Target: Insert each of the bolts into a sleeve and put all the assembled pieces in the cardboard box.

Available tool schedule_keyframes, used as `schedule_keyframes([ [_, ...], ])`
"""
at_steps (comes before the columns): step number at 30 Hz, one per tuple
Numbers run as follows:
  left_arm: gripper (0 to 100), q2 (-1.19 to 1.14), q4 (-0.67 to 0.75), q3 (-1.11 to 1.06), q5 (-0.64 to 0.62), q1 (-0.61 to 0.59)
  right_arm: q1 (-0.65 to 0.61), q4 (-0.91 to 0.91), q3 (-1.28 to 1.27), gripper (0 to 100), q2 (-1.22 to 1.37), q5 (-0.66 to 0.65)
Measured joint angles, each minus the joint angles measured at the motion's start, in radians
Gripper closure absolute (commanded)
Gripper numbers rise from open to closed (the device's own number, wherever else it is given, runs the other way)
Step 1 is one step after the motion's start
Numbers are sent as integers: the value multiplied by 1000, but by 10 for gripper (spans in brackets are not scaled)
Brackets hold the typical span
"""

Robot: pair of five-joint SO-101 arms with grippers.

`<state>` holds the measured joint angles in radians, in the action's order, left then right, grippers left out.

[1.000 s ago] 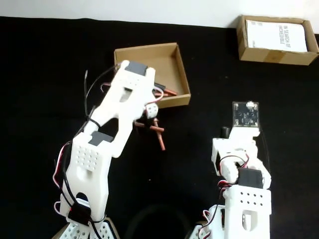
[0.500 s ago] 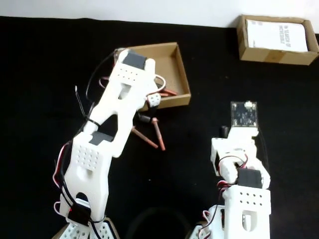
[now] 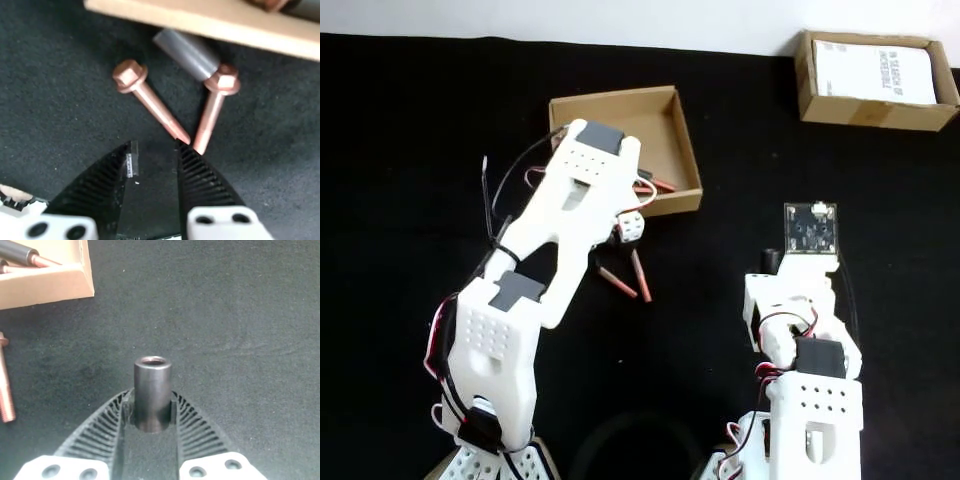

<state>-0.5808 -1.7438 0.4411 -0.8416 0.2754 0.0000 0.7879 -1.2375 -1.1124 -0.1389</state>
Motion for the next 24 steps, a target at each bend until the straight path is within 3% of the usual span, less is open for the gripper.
schedule_keyframes([
  [9, 870, 0, 11, -38, 0, -5, -12, 0, 0, 991, 0, 0],
  [24, 873, 0, 178, -137, 0, -58, -12, 0, 0, 991, 0, 0],
])
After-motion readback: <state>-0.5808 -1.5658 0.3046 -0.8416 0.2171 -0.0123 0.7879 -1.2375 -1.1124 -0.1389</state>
